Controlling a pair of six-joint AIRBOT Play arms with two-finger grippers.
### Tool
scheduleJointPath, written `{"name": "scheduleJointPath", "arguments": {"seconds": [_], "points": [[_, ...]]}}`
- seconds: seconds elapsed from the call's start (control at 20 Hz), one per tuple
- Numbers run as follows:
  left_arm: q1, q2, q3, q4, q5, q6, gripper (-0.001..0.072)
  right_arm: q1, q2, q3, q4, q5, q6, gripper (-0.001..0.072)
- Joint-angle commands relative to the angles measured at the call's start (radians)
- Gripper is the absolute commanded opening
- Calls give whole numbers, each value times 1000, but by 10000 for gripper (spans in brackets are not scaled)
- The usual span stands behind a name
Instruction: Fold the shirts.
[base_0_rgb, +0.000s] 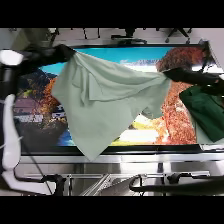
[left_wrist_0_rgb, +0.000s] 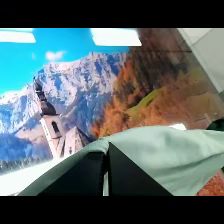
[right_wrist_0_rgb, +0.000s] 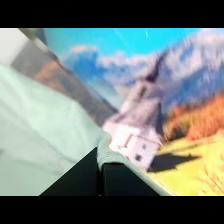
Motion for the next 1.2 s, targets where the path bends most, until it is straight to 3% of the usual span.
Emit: {"name": "scheduleJointPath", "arguments": {"seconds": [0.0,0.2,0.25,0.3,0.35,0.4,0.5,0.6,0.7,0.8,0.9,1.15], "points": [[-63,-377,230,7,38,19,15,31,-228,-23,-24,-100,-9,22],[-65,-485,304,9,11,-14,17,31,-315,-23,-24,-146,-10,21],[-56,-461,268,10,19,-14,58,32,-315,-21,-24,-163,-11,22],[-42,-432,241,10,8,-22,409,31,-315,-10,-24,-163,-14,43],[-23,-405,236,11,-30,-49,653,26,-313,6,-24,-158,-13,181],[2,-375,243,11,-101,-89,672,15,-304,27,-29,-145,-13,275],[64,-301,261,13,-304,-162,671,-21,-273,83,-66,-99,-13,277],[127,-205,219,27,-466,-231,671,-73,-241,135,-191,-94,63,442],[165,-91,105,114,-553,-296,671,-116,-235,161,-329,-91,174,448],[174,39,-73,252,-578,-337,671,-130,-254,161,-422,-83,259,448],[163,156,-275,323,-568,-354,671,-123,-291,161,-425,-70,267,445],[153,383,-798,358,-439,-360,671,-56,-373,180,-421,-92,268,431]]}}
